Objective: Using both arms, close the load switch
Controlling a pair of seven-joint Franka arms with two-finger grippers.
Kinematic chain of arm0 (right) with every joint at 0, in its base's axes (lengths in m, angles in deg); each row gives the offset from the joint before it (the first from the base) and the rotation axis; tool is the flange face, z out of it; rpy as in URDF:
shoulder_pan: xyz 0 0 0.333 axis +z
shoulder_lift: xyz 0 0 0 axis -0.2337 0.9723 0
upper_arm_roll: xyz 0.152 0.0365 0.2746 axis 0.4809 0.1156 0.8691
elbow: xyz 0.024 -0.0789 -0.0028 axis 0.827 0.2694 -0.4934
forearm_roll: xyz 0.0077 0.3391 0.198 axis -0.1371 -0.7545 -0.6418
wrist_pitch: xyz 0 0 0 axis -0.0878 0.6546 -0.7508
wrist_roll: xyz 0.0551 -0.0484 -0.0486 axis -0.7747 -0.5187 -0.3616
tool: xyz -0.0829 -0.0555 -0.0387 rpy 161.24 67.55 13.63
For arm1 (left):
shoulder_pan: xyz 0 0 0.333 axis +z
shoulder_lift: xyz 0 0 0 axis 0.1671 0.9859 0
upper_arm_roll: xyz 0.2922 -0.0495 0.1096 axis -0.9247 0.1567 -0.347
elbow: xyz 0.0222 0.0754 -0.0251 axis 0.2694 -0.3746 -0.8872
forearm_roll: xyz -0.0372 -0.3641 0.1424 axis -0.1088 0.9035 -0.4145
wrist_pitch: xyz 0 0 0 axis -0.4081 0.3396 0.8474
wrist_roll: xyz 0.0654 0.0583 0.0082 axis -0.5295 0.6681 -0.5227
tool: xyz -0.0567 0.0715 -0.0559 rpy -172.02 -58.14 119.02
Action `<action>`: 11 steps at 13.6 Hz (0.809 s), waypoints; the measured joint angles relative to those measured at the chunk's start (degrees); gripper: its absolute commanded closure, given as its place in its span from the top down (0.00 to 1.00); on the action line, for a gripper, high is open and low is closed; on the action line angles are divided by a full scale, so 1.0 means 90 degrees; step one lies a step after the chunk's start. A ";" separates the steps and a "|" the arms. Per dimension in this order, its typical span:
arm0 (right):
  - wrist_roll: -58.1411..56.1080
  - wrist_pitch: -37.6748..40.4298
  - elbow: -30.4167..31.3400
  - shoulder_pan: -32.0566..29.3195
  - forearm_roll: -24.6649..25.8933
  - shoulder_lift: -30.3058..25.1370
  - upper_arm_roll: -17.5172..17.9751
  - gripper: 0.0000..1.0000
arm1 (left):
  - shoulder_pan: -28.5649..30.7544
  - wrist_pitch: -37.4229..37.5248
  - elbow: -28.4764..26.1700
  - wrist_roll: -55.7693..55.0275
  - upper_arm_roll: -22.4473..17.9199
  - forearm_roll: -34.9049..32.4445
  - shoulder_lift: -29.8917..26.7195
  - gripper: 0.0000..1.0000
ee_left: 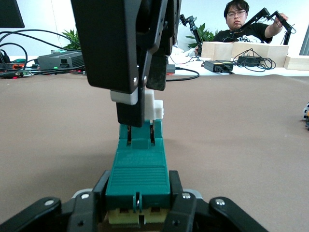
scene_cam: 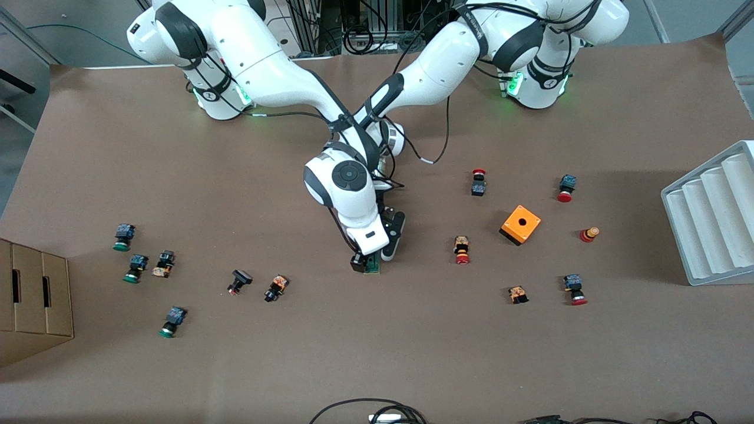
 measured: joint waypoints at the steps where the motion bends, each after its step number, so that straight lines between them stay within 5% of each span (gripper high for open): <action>1: 0.0000 -0.0001 -0.0003 0.0000 0.0000 0.0000 -0.0002 0.74 | 0.0000 0.0000 0.0000 0.0000 0.0000 0.0000 0.0000 0.53; 11: 0.0000 -0.0039 -0.0115 0.0000 0.0000 0.0002 -0.0053 0.75 | 0.0000 0.0000 0.0000 -0.0003 0.0000 0.0000 0.0001 0.52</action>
